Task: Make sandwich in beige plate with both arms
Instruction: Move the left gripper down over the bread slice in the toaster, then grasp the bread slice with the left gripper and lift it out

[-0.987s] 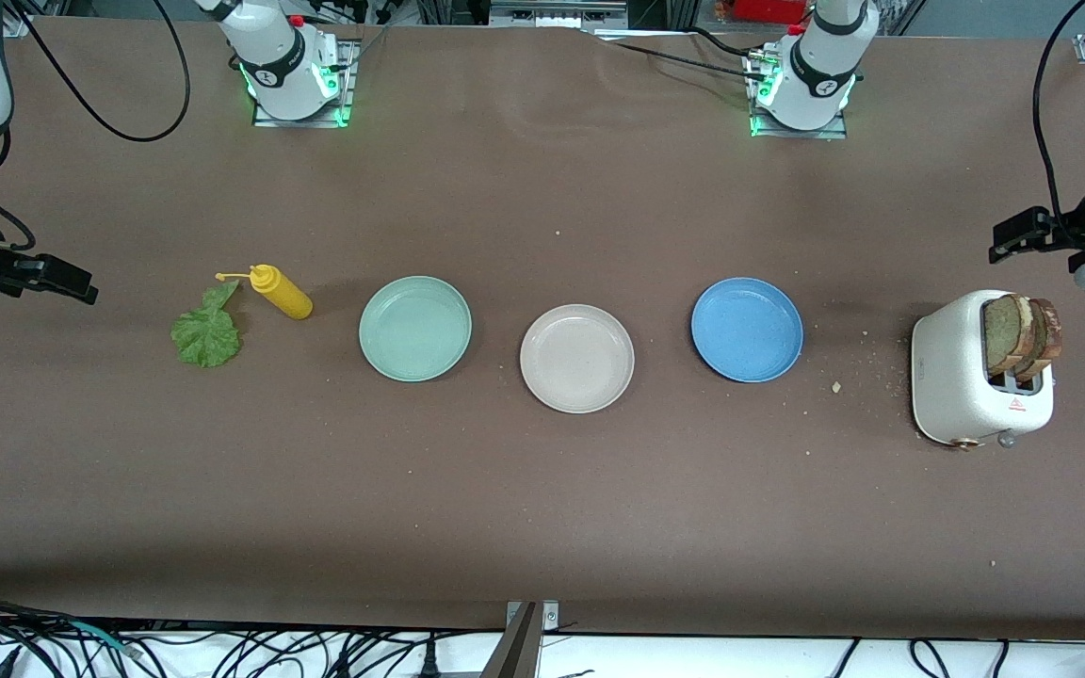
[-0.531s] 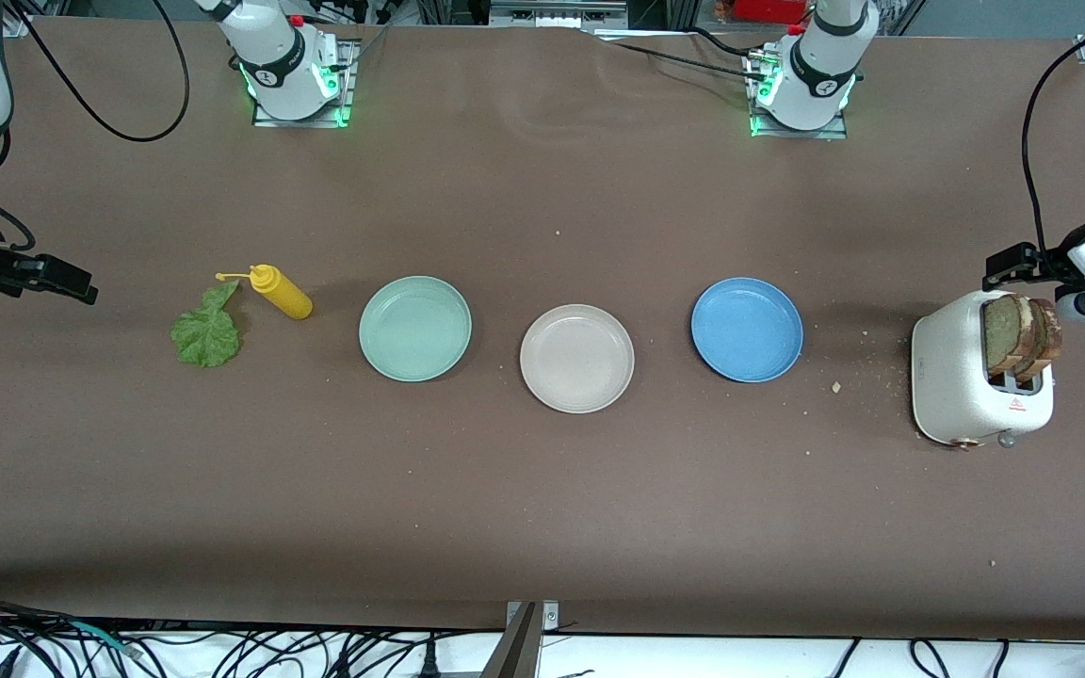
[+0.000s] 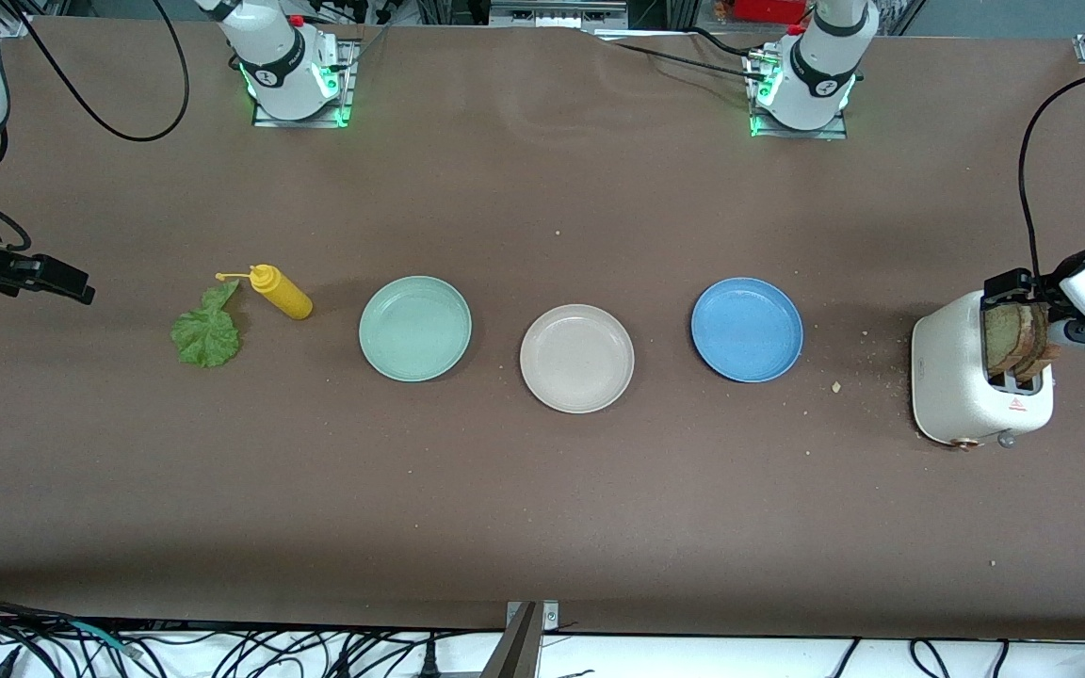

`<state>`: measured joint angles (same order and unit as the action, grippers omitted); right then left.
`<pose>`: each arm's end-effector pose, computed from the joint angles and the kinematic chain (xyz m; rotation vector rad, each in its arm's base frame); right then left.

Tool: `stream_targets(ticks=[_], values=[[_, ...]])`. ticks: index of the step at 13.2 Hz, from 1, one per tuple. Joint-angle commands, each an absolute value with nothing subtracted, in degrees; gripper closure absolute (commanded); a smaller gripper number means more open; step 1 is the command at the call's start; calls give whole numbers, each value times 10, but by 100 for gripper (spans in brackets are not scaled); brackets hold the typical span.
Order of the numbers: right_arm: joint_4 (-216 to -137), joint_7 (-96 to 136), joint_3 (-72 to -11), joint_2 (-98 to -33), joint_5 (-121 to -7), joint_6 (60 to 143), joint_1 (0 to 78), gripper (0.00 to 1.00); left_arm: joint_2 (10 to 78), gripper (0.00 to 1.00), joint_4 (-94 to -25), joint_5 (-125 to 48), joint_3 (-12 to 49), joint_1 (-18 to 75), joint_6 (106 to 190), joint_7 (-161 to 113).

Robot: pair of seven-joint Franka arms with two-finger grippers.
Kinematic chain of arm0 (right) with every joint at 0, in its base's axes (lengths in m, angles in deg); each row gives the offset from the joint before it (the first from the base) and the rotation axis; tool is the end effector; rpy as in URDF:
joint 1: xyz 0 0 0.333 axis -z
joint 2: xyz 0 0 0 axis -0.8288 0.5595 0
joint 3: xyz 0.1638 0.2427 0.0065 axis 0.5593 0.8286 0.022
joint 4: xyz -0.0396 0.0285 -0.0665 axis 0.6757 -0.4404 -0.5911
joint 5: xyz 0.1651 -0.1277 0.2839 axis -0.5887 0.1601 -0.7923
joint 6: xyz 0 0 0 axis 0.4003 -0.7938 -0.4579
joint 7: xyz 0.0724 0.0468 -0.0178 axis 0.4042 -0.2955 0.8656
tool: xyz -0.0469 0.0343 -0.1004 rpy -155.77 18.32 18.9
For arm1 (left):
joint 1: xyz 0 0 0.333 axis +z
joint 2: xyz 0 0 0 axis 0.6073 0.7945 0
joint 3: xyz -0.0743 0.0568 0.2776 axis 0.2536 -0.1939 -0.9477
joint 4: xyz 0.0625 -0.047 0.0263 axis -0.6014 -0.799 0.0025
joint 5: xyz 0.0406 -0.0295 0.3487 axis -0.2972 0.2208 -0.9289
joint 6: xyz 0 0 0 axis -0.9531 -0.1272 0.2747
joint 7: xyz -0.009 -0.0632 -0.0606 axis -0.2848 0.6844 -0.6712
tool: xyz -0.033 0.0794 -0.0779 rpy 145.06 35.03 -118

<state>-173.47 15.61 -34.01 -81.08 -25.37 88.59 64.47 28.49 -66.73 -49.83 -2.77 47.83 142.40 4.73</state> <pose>0.5551 -0.0646 0.4950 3.1160 -0.1448 -0.0317 0.5351 0.1320 0.4023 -3.1108 0.2599 0.1599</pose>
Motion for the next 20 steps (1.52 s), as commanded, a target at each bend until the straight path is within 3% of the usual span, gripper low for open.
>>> stream_targets(ticks=[1, 6, 8, 9, 13, 14, 20], values=[[-1725, 165, -339, -809, -255, 877, 649, 0, 297, 0, -667, -509, -23, 487, 1444, 61], [-1725, 165, -339, -809, -255, 876, 649, 0, 316, 1, -667, -508, -23, 493, 1455, 61], [-1725, 165, -339, -809, -255, 876, 649, 0, 321, 7, -670, -508, -23, 496, 1459, 61], [-1726, 165, -340, -809, -255, 876, 649, 0, 322, 19, -671, -508, -23, 496, 1459, 61], [-1726, 165, -340, -809, -255, 876, 649, 0, 323, 92, -671, -509, -24, 497, 1452, 79], [-1726, 165, -340, -809, -255, 876, 649, 0, 324, 100, -671, -509, -24, 498, 1449, 89], [-1726, 165, -343, -809, -255, 876, 650, 0, 321, 100, -654, -518, -26, 506, 1442, 174]])
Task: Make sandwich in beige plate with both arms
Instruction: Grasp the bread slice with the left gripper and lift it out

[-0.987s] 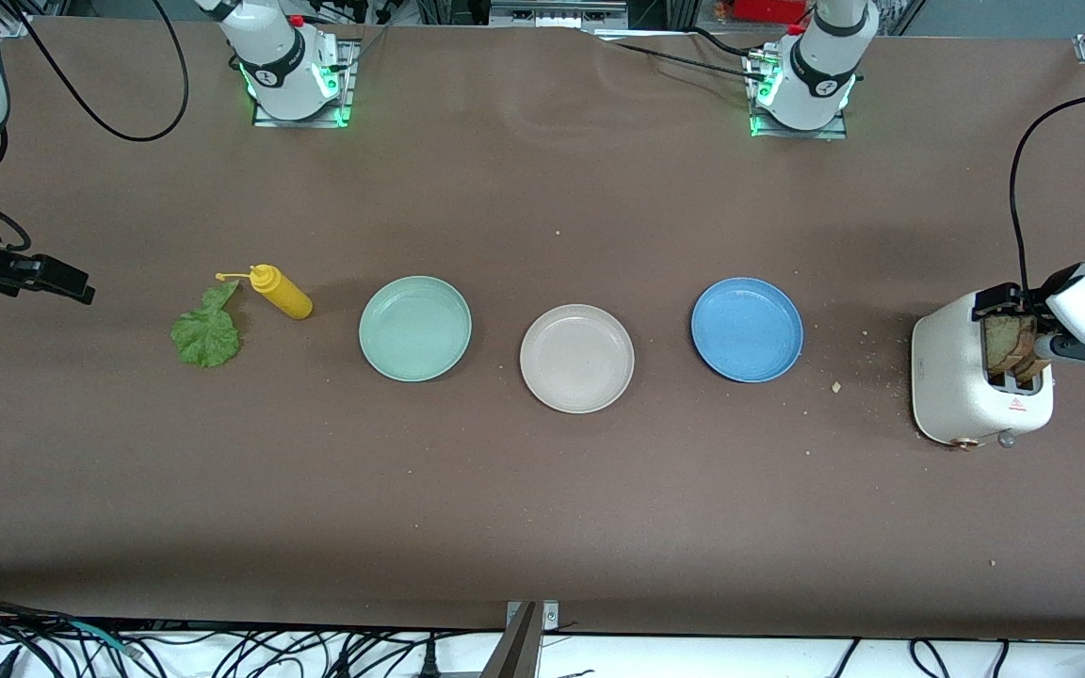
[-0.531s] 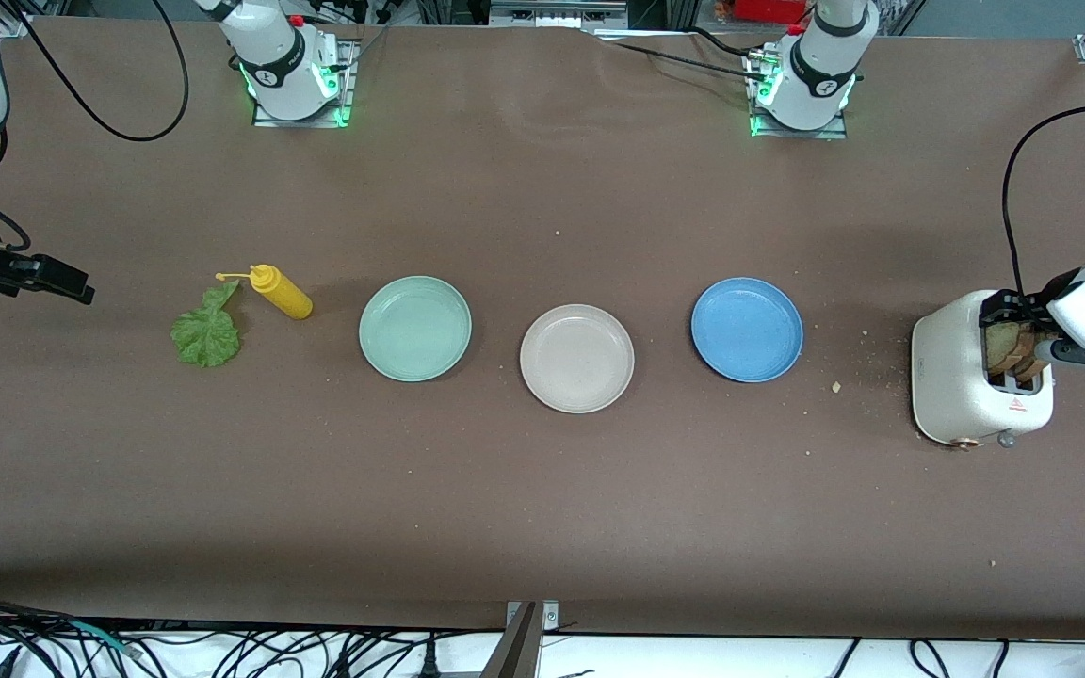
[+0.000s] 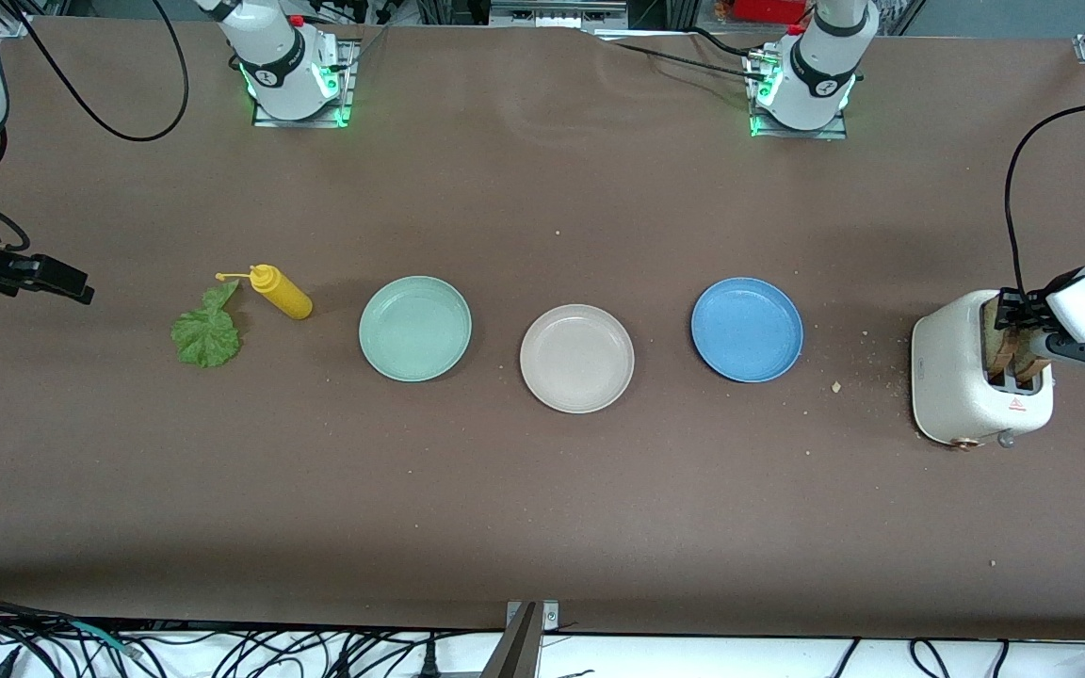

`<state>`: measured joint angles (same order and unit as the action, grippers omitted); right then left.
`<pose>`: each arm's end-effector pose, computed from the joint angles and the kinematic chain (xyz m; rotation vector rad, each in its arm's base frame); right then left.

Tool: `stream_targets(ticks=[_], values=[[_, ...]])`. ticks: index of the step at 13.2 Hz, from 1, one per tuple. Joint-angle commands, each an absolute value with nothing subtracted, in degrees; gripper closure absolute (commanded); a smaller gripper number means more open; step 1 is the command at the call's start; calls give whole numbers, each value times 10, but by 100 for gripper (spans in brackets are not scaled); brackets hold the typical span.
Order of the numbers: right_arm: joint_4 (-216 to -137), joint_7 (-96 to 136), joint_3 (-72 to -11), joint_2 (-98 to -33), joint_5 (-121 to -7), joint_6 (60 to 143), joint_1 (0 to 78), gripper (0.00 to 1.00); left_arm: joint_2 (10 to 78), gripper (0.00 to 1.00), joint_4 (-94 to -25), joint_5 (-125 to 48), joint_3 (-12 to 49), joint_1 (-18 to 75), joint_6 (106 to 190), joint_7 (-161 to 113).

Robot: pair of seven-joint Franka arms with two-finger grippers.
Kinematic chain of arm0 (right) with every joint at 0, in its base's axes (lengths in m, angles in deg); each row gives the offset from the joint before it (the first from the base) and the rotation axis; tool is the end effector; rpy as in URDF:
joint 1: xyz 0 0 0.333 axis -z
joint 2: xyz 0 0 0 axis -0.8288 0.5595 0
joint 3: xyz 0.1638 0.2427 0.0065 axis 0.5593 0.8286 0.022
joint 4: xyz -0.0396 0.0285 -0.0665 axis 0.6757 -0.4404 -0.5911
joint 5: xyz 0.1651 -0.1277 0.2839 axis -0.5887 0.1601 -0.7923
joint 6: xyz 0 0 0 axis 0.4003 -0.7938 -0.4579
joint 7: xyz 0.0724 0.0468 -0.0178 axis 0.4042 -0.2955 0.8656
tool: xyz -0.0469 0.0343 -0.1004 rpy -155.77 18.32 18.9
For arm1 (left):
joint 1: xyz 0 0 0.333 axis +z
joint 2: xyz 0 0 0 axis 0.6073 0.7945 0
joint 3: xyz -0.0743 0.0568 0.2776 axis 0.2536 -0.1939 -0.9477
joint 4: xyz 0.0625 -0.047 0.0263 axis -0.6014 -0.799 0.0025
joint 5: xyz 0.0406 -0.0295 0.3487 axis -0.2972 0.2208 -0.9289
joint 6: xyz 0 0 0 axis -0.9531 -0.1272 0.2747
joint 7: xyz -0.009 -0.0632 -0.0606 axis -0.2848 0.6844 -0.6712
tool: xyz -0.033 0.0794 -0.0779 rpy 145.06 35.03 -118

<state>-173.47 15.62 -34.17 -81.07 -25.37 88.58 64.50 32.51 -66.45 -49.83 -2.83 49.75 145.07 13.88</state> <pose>0.5549 -0.0663 0.4949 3.1155 -0.1497 -0.0323 0.5405 0.1527 0.3689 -3.1006 0.4598 0.1910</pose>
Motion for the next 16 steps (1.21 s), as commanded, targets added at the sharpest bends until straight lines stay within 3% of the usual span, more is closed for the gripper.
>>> stream_targets(ticks=[1, 5, 10, 16], values=[[-1726, 165, -346, -809, -255, 876, 650, 0, 321, 100, -637, -518, -26, 509, 1441, 192], [-1727, 165, -347, -809, -255, 875, 650, 0, 316, 100, -565, -518, -27, 510, 1399, 212], [-1727, 165, -347, -809, -255, 876, 650, 0, 321, 100, -446, -467, -11, 493, 1222, 170], [-1726, 165, -347, -809, -255, 876, 650, 0, 357, 100, -439, -241, -3, 441, 1125, 43]])
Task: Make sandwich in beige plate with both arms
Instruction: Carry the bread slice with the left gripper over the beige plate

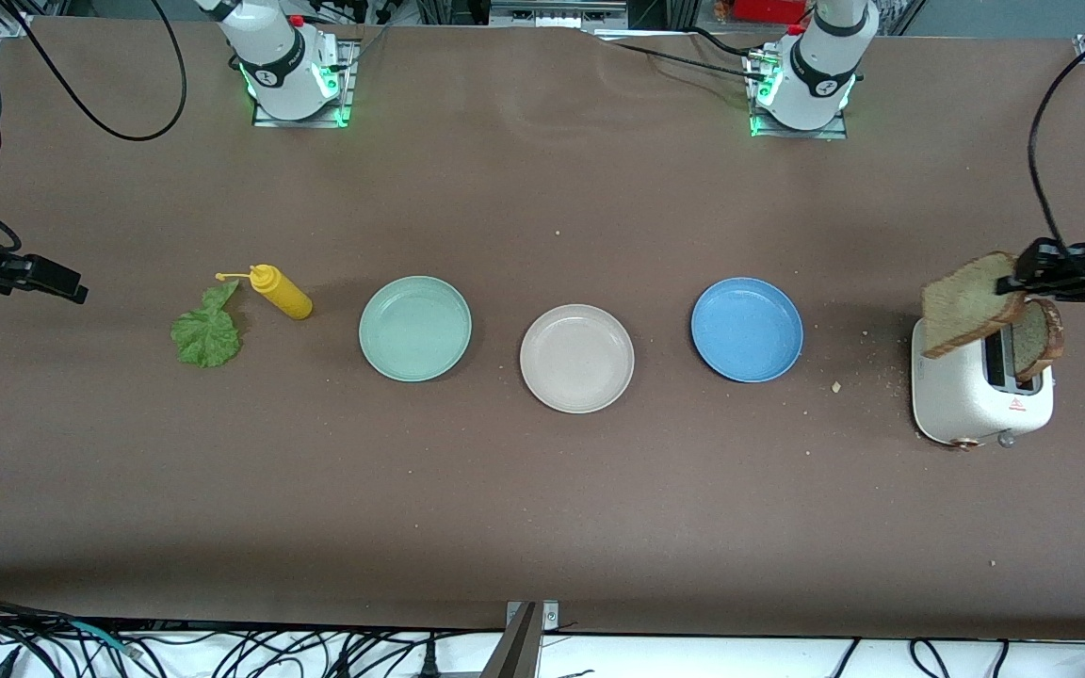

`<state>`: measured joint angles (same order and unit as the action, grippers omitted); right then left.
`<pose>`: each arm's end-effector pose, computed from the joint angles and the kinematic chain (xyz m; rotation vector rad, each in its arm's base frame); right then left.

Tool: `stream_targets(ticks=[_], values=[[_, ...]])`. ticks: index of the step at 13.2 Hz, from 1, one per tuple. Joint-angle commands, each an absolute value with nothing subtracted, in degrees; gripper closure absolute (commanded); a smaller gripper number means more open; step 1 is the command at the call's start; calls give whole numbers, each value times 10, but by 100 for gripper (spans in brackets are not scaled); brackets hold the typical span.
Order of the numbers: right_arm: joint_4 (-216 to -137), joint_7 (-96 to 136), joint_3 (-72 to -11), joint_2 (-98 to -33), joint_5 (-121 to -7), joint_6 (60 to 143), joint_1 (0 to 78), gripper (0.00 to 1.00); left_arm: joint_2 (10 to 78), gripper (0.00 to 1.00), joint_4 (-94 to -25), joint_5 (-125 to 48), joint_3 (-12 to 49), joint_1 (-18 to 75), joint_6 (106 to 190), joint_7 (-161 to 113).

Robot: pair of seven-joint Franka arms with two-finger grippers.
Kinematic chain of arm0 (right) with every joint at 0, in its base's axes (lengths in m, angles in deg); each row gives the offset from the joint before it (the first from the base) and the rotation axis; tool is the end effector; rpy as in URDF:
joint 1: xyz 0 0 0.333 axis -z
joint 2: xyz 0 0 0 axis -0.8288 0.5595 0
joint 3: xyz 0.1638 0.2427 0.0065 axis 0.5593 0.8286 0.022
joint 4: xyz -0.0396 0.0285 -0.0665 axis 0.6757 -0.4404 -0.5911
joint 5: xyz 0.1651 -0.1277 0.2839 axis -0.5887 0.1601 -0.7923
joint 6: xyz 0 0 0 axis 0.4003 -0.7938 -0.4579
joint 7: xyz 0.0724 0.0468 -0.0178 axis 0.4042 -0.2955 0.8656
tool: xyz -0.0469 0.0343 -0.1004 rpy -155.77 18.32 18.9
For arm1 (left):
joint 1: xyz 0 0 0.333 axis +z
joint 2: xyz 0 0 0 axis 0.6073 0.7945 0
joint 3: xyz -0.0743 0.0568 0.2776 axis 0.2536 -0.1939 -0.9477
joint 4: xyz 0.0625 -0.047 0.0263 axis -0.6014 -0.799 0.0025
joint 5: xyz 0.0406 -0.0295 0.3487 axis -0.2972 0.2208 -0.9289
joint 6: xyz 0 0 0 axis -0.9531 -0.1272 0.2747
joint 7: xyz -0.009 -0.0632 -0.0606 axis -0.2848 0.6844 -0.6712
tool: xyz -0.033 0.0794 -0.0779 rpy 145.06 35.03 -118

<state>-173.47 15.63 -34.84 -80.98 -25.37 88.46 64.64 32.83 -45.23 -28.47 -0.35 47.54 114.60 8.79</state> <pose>0.5540 -0.0739 0.4938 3.1132 -0.1712 -0.0385 0.5551 0.0651 0.4906 2.7103 -0.3503 -0.2167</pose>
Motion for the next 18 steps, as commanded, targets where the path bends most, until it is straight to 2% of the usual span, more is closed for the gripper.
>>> stream_targets(ticks=[1, 4, 9, 14, 18], values=[[-1726, 165, -347, -809, -255, 877, 650, 0, 369, 100, -439, -212, -3, 427, 1122, 38], [-1726, 165, -347, -809, -255, 876, 650, 0, 408, 100, -439, -135, -3, 375, 1124, 35], [-1726, 165, -347, -809, -255, 876, 650, 0, 487, 100, -438, 41, -3, 342, 1141, 44], [-1726, 165, -347, -809, -255, 877, 649, 0, 522, 100, -441, 88, -3, 241, 1284, 40], [-1726, 165, -347, -809, -255, 877, 649, 0, 570, 100, -440, 127, -3, 200, 1343, 46]])
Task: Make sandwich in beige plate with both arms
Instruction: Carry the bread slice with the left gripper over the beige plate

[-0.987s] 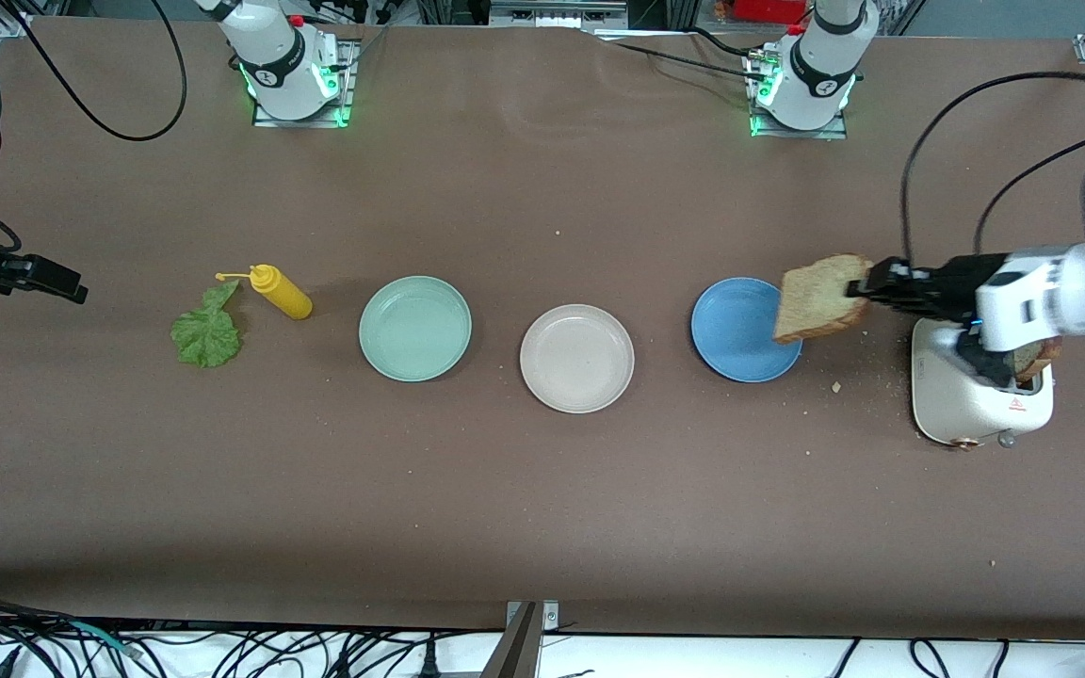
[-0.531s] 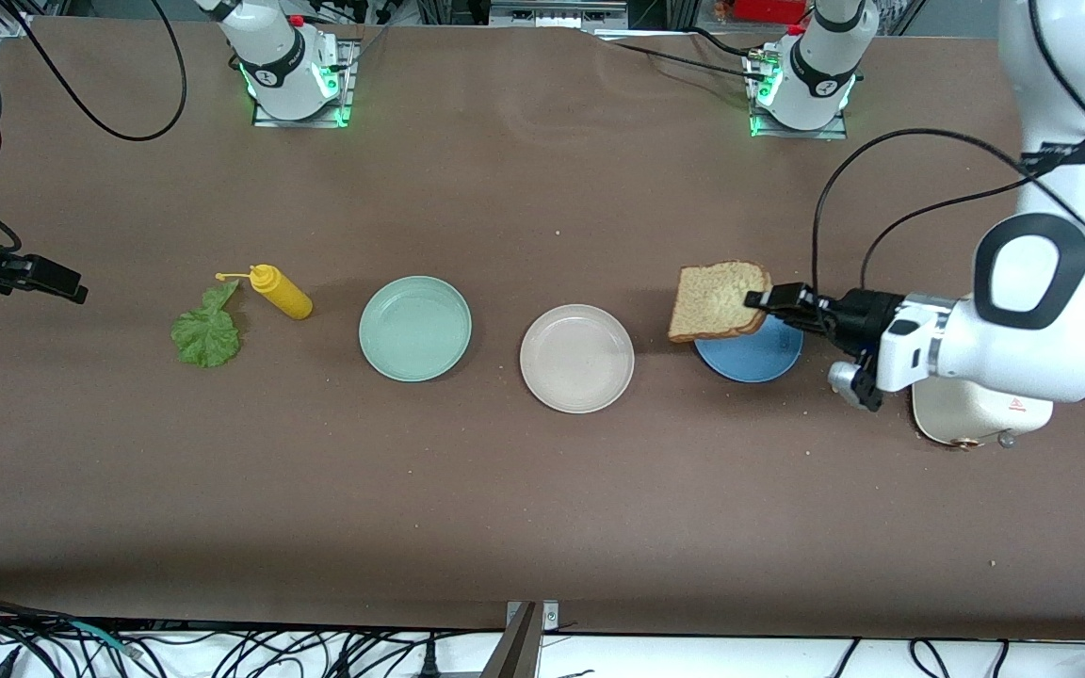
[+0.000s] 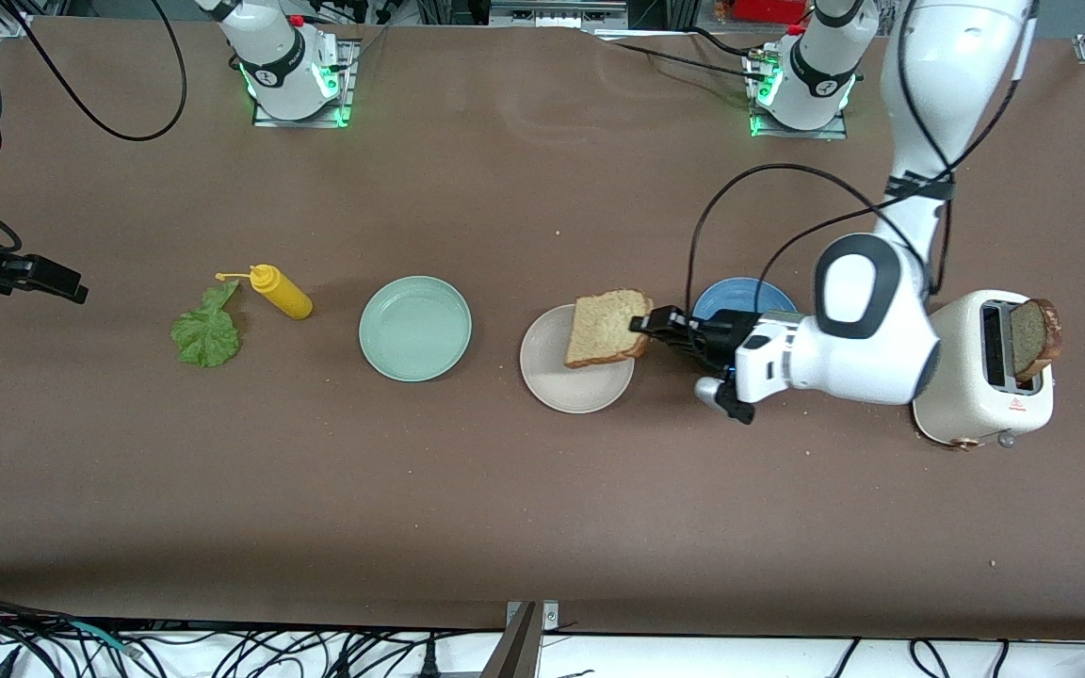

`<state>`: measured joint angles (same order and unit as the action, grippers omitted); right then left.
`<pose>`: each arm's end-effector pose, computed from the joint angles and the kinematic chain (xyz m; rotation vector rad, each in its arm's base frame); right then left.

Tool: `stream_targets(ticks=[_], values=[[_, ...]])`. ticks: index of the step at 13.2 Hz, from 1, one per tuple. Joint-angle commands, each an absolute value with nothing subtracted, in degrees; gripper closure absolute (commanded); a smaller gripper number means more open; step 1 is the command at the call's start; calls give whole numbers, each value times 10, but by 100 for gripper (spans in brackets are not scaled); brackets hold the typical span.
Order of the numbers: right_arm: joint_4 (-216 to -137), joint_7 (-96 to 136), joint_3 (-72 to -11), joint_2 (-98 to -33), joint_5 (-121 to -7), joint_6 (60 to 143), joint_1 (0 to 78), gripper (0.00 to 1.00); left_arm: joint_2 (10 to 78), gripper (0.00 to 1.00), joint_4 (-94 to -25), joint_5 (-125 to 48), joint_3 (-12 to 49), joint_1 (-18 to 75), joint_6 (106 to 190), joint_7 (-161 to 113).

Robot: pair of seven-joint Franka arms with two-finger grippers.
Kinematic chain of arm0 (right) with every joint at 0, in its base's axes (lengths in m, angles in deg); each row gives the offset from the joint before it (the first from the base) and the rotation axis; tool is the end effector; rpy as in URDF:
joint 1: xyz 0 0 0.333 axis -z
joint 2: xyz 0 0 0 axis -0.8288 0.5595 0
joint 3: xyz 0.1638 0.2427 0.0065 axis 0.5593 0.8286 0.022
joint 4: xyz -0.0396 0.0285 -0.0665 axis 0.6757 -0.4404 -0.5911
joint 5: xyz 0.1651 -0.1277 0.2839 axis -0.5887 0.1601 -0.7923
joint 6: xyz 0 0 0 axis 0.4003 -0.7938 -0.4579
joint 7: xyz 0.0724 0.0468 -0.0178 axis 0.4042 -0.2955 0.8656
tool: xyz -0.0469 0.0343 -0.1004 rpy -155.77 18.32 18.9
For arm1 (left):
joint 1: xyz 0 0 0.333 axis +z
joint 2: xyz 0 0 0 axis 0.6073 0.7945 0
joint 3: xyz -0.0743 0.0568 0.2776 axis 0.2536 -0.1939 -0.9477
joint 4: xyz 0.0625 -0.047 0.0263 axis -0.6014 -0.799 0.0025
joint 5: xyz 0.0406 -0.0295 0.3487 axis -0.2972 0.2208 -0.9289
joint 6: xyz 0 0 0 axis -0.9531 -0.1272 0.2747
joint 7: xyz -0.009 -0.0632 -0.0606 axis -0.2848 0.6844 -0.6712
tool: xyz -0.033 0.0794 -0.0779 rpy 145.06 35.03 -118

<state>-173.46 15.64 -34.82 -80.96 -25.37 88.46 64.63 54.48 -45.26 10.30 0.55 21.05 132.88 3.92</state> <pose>0.5541 -0.0736 0.4937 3.1133 -0.1701 -0.0388 0.5925 -0.2585 0.3128 2.1566 -0.2716 -0.3146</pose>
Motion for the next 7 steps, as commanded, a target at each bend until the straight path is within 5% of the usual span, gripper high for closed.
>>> stream_targets(ticks=[1, 7], values=[[-1726, 165, -347, -809, -255, 877, 649, 0, 579, 100, -440, 127, -3, 191, 1351, 46], [-1726, 165, -347, -809, -255, 877, 649, 0, 602, 100, -442, 131, -2, 181, 1354, 66]])
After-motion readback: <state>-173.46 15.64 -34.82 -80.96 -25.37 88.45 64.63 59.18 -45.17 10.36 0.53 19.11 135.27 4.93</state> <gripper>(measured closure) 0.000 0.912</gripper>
